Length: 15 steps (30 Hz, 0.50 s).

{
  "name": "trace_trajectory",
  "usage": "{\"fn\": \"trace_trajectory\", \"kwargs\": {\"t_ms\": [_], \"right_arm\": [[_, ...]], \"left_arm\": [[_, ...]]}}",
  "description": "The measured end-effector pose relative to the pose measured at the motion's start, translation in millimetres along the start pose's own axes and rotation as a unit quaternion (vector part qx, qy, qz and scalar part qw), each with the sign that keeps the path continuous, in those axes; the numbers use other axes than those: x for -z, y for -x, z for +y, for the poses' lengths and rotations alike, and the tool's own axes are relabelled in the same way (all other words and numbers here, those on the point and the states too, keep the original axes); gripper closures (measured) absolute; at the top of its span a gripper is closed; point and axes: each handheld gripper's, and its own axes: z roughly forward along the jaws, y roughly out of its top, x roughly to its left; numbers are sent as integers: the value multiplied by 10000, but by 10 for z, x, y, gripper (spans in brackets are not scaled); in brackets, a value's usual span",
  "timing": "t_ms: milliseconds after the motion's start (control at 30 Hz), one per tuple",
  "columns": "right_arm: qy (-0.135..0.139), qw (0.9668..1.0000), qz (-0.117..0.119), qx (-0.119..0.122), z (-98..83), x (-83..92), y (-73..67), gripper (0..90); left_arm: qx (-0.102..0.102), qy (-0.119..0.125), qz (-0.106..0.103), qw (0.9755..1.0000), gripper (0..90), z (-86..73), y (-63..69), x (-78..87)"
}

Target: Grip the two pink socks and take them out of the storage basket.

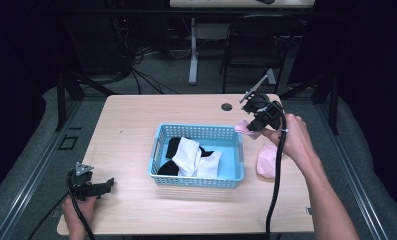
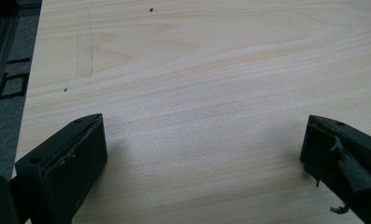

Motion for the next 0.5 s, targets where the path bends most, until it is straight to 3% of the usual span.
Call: {"fn": "trace_trajectory", "kwargs": {"t_ms": [200, 267, 400, 500], "right_arm": [[-48, 9996, -79, -270, -216, -114, 159, 857], [-181, 9989, -104, -427, -353, -260, 266, 856], [-302, 9979, -141, -563, -446, -402, 345, 857], [-465, 9964, -86, -701, -565, -630, 425, 855]], "left_arm": [[5, 4, 1, 10000, 6, 0, 1, -1], [3, 3, 1, 10000, 6, 0, 0, -1], [2, 2, 0, 10000, 6, 0, 0, 0], [-2, -1, 0, 10000, 6, 0, 0, 0]]}}
